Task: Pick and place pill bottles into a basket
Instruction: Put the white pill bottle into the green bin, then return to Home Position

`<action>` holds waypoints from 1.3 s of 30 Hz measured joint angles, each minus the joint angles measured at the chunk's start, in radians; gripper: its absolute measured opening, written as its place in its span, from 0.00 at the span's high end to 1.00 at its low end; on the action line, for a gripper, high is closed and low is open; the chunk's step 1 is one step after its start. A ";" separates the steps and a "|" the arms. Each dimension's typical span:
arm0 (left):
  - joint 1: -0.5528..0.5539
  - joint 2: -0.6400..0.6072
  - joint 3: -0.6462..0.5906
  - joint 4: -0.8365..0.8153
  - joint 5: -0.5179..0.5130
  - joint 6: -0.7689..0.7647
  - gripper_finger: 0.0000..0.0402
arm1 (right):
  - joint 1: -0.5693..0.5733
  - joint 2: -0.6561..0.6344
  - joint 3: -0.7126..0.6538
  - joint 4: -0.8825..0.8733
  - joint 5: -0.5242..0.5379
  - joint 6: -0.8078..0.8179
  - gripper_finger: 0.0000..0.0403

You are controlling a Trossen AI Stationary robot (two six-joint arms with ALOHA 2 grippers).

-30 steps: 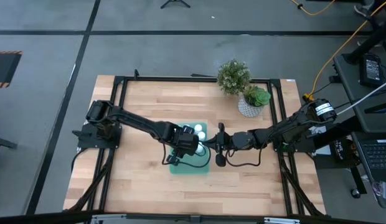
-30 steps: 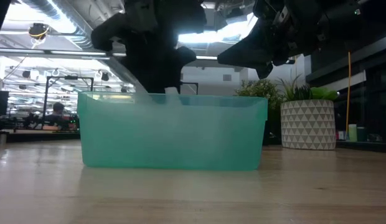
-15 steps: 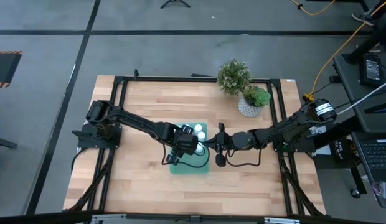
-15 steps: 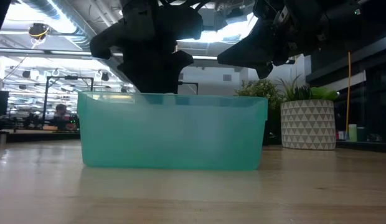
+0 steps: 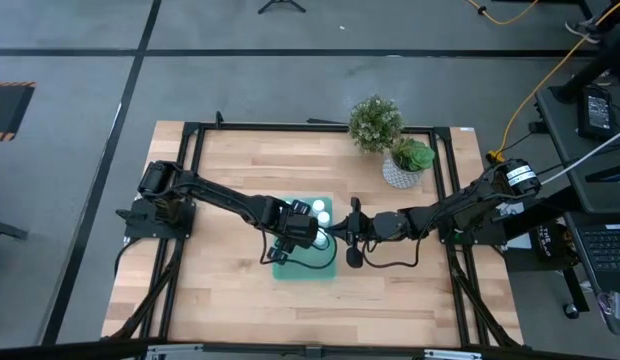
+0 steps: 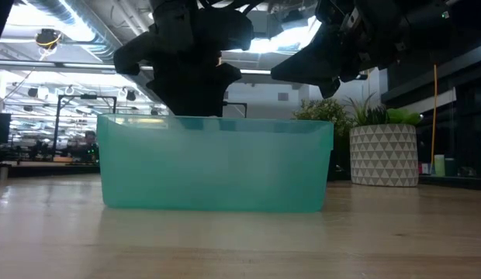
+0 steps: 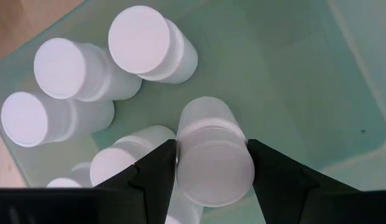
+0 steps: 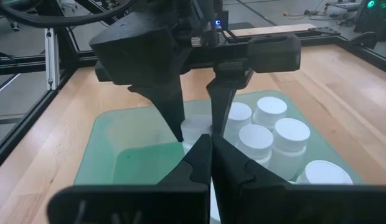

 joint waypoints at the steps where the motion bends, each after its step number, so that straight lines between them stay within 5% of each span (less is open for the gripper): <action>1: 0.000 0.000 0.000 0.000 0.000 0.001 0.53 | 0.000 0.000 0.000 0.000 0.000 0.000 0.98; 13: 0.000 0.000 0.000 -0.008 0.002 0.006 0.60 | 0.000 0.000 0.000 0.000 0.000 0.000 0.98; 22: -0.001 0.000 0.000 -0.008 -0.001 -0.009 0.47 | 0.000 0.000 0.000 0.000 0.000 0.000 0.98; 39: -0.003 -0.121 0.001 -0.048 -0.088 0.015 0.47 | 0.000 0.000 0.000 -0.006 0.000 0.000 0.98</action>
